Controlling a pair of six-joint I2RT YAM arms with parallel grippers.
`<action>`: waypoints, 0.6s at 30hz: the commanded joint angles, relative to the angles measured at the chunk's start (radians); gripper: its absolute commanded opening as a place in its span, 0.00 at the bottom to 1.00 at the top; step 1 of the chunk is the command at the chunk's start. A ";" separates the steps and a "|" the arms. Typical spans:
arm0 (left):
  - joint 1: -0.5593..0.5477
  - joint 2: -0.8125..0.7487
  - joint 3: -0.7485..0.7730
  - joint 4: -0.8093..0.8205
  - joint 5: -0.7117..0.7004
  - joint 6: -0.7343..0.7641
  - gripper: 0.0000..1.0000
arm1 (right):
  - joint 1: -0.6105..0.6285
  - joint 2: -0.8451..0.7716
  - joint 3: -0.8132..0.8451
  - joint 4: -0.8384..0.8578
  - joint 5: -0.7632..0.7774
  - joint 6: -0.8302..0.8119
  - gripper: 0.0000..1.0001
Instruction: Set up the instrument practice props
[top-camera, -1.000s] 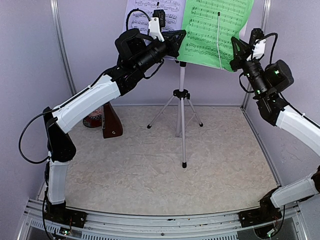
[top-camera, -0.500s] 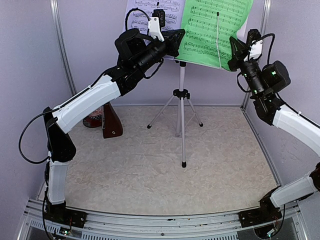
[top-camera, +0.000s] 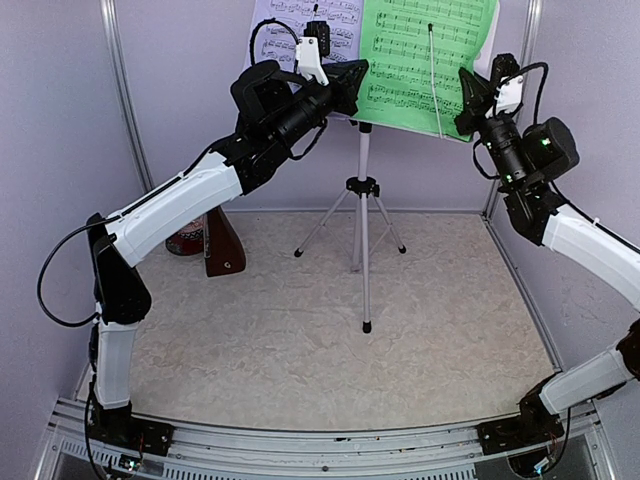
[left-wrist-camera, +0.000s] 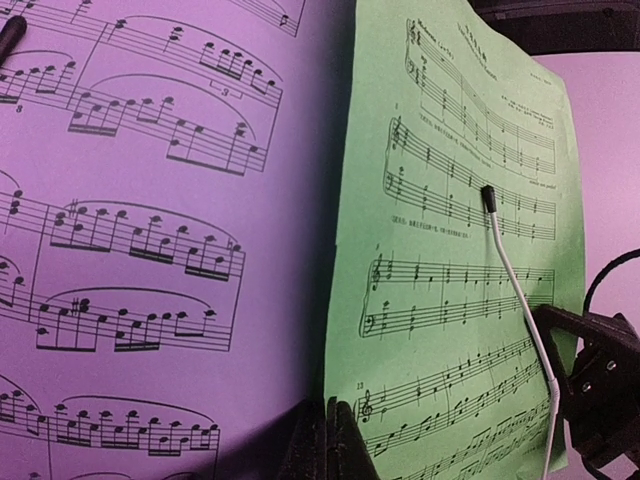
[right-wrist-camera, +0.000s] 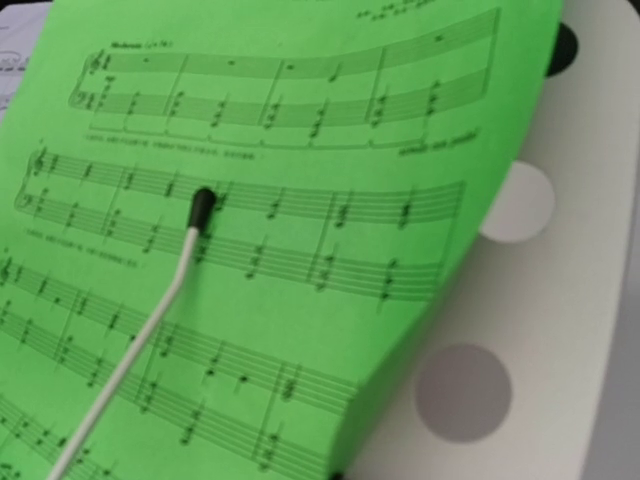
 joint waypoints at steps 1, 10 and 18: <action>0.010 -0.040 -0.016 0.030 -0.044 0.017 0.00 | -0.020 0.002 0.026 0.025 0.020 -0.015 0.00; 0.006 -0.046 -0.019 0.030 -0.041 0.020 0.13 | -0.020 -0.010 0.021 0.025 0.051 -0.002 0.22; -0.019 -0.151 -0.166 0.099 -0.075 0.070 0.44 | -0.020 -0.077 0.031 0.000 0.032 0.037 0.53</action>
